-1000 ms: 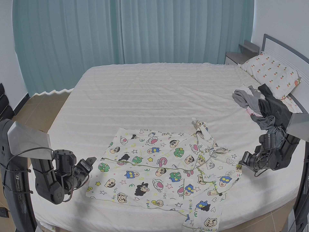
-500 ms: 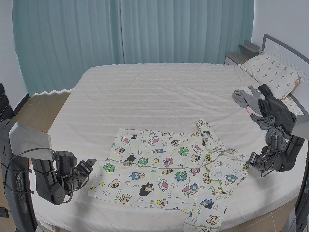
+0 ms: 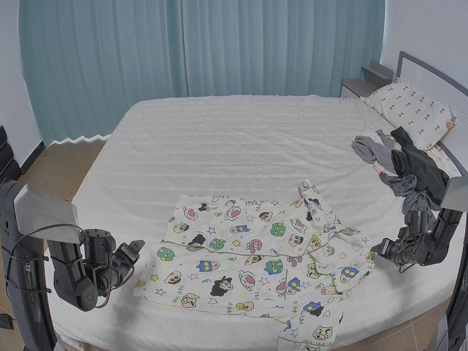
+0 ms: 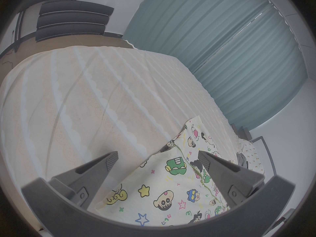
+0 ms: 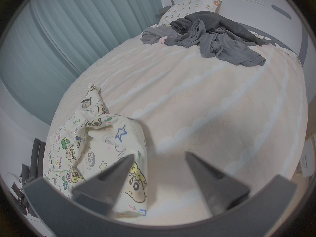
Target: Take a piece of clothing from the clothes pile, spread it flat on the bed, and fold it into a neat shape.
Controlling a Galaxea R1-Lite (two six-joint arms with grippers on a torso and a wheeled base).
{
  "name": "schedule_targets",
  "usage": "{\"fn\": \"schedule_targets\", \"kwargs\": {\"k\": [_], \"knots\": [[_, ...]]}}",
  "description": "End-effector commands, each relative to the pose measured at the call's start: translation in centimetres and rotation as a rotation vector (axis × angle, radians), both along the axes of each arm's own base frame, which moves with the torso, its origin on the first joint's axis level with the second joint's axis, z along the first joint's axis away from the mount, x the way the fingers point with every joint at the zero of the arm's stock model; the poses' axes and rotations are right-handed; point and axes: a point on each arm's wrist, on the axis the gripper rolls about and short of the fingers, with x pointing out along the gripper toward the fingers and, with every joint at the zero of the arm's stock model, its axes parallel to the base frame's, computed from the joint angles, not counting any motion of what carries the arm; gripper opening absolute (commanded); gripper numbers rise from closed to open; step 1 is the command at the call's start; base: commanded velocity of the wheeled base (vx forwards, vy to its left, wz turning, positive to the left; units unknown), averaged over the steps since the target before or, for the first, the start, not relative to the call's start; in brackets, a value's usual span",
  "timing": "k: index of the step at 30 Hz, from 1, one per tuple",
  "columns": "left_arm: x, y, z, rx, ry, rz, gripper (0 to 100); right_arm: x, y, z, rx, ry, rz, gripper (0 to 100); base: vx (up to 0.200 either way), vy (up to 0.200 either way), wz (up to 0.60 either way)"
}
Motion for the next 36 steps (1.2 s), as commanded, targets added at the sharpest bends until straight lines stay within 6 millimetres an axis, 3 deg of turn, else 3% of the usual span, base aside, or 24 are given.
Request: {"fn": "schedule_targets", "kwargs": {"k": [1, 3, 5, 6, 14, 16, 20, 24, 27, 36], "knots": [[0.0, 0.0, -0.2, 0.001, 0.008, 0.001, 100, -0.1, 0.0, 0.3, -0.002, -0.011, 0.002, 100, 0.000, 0.000, 0.00], [0.0, 0.0, -0.2, 0.001, 0.008, 0.001, 100, 0.1, 0.0, 1.1, -0.008, -0.051, 0.001, 100, 0.000, 0.000, 0.00], [-0.1, 0.0, -0.1, -0.002, 0.006, 0.001, 100, 0.8, 0.1, 3.7, -0.016, -0.186, 0.005, 100, 0.000, 0.000, 0.00], [-0.1, 0.0, -0.1, -0.002, 0.006, 0.001, 100, 0.8, 0.1, 3.7, -0.016, -0.186, 0.005, 100, 0.000, 0.000, 0.00], [-1.7, -0.8, 0.6, -0.047, -0.056, -0.093, 100, 5.8, 4.5, 7.6, 0.038, -0.399, 0.104, 100, 0.000, 0.000, 0.00], [-1.8, -0.8, 0.6, -0.048, -0.053, -0.095, 100, 7.0, 6.2, 7.5, 0.058, -0.402, 0.140, 100, 0.000, 0.000, 0.00], [-1.9, -0.9, 0.6, -0.051, -0.051, -0.098, 100, 11.1, 10.1, 6.9, 0.097, -0.386, 0.204, 100, 0.000, 0.000, 0.00], [-1.9, -1.0, 1.1, -0.085, -0.066, -0.078, 100, 13.5, 12.4, 6.4, 0.167, -0.325, 0.197, 100, 0.000, 0.000, 0.00], [-1.9, -1.2, 1.3, -0.104, -0.072, -0.077, 100, 14.5, 12.9, 5.7, 0.198, -0.298, 0.176, 100, 0.000, 0.000, 0.00], [-1.8, -1.6, 1.1, -0.103, -0.069, -0.092, 100, 15.3, 12.5, 4.1, 0.199, -0.285, 0.163, 100, 0.133, 0.000, 0.00]]}}
